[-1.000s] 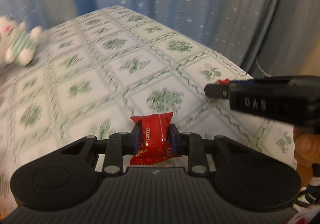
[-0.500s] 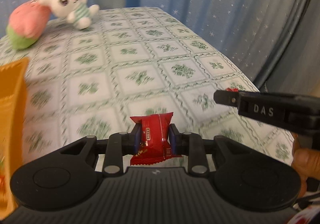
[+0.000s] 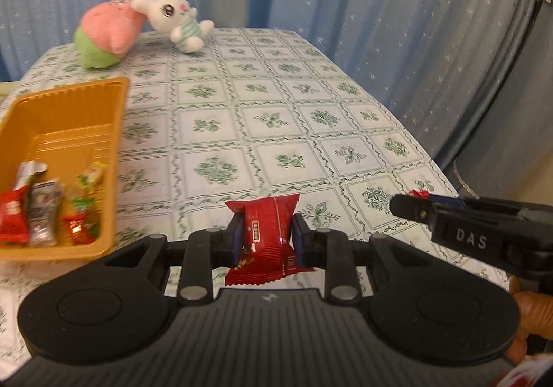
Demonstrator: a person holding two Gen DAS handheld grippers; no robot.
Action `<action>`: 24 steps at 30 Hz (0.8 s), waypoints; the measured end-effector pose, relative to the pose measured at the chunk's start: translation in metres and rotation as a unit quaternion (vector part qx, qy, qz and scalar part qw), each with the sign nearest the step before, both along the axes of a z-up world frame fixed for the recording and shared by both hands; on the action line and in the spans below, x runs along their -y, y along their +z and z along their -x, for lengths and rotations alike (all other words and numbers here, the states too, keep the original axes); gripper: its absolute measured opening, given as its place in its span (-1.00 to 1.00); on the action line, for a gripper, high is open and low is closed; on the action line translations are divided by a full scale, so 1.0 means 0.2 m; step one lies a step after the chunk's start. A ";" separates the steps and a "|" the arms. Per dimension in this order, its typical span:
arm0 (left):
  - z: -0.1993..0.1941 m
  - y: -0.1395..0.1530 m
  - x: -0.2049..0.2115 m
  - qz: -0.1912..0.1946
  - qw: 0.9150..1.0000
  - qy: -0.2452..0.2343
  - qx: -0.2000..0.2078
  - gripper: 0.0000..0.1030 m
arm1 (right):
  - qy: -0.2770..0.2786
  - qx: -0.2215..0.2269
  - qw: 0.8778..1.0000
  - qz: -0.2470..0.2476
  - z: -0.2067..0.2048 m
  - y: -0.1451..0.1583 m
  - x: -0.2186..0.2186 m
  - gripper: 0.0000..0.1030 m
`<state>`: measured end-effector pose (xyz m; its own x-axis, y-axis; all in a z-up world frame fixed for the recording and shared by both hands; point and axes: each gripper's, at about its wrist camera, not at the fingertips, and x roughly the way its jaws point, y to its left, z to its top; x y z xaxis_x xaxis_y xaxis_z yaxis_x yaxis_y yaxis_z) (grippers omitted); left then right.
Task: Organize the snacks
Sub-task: 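Carry the held red candies with both tools over the orange tray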
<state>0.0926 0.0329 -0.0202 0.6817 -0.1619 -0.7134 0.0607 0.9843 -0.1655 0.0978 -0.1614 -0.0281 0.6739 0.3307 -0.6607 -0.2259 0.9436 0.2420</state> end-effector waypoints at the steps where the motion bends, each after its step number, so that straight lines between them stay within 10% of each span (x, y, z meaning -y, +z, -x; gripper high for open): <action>1: 0.03 0.02 -0.02 0.001 1.000 0.004 0.002 -0.50 | 0.004 0.002 1.000 0.000 0.03 0.02 -0.01 -0.53; 24: 0.49 0.22 -0.47 -0.021 0.995 0.090 0.021 -0.50 | 0.121 0.031 0.992 0.008 0.33 0.20 -0.51 -0.53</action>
<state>-0.0054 0.1278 0.0241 0.7264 -0.0044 -0.6873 -0.1117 0.9859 -0.1243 0.0312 -0.0601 0.0111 0.6151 0.4776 -0.6273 -0.4603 0.8635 0.2061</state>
